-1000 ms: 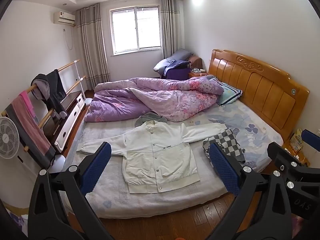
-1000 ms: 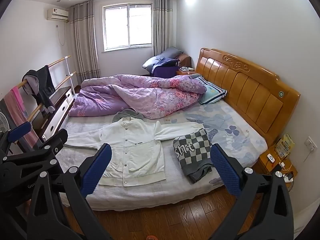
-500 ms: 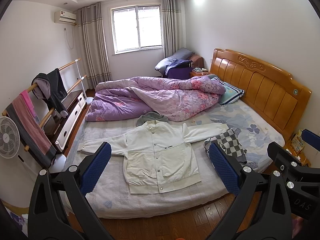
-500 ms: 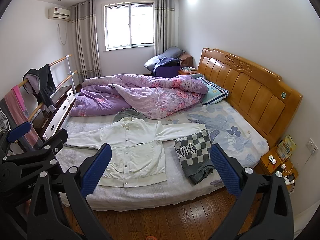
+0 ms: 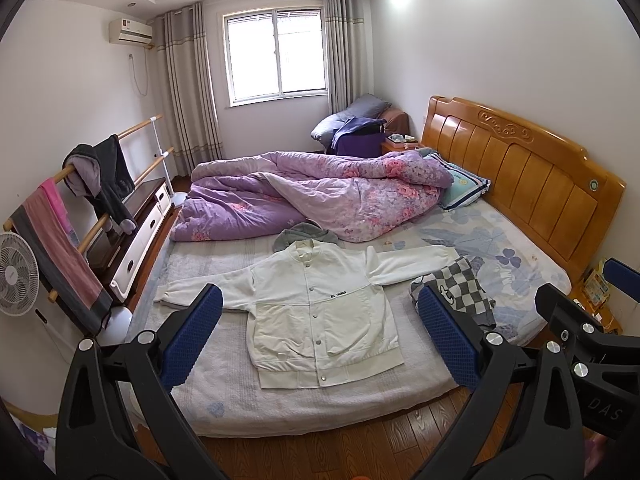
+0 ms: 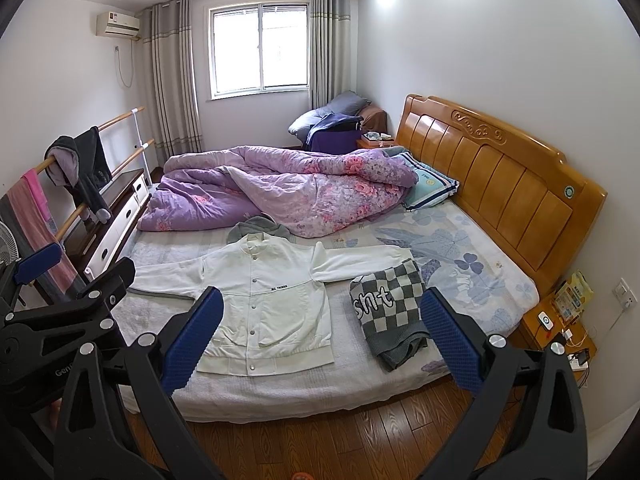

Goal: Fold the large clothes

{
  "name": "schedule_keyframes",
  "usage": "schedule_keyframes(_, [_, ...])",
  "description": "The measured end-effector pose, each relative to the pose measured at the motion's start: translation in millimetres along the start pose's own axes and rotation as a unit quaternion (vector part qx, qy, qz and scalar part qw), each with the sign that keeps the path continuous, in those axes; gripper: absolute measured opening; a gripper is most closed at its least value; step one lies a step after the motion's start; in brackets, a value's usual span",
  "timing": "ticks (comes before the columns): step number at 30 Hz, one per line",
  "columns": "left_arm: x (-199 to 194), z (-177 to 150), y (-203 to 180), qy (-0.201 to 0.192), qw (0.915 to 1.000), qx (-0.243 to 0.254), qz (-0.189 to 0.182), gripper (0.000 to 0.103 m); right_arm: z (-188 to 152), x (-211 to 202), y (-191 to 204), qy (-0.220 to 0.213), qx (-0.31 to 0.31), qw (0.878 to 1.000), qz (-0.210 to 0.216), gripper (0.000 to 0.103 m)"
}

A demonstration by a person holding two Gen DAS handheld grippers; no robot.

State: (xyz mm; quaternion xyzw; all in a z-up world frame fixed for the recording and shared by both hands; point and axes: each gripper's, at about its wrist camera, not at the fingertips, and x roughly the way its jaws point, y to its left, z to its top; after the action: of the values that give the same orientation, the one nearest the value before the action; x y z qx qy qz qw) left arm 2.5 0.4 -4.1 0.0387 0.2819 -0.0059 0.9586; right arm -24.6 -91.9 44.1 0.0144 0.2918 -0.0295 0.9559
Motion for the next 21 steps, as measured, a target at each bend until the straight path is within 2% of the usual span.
schedule_keyframes(21, [2,-1,7,0.002,1.0000,-0.001,0.000,0.098,-1,9,5,0.002,-0.001,1.000,0.000,0.095])
